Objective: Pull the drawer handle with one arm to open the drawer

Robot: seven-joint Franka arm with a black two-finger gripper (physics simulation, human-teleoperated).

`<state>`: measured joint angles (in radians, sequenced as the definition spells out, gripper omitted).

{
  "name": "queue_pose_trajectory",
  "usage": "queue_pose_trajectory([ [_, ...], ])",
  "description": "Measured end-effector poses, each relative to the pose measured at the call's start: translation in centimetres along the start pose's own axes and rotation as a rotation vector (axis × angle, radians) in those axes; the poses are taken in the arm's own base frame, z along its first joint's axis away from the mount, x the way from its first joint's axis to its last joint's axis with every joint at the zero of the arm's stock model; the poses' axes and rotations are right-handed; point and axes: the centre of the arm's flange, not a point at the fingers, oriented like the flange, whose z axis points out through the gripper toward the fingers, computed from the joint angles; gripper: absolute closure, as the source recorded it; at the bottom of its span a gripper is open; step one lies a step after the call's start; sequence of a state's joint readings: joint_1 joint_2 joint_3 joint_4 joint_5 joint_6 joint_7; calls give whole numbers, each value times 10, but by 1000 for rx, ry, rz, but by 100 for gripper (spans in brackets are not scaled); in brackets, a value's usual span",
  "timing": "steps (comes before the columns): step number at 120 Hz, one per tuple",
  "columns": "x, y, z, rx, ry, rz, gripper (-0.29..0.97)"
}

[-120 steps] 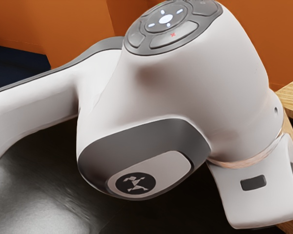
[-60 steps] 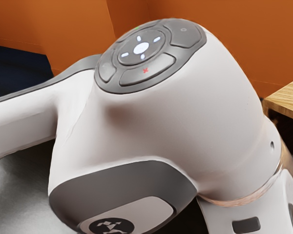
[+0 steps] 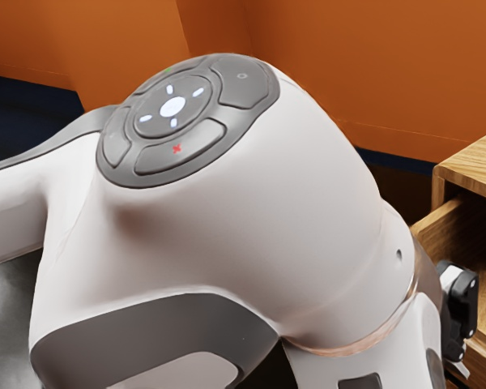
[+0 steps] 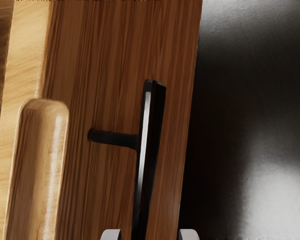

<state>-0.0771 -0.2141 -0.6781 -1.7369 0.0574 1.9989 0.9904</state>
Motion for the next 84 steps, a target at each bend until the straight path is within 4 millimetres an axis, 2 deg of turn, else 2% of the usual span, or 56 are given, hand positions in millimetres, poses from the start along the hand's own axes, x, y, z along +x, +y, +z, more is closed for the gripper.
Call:
queue_pose_trajectory([
  [84,3,46,-20,19,-25,-10,61],
])
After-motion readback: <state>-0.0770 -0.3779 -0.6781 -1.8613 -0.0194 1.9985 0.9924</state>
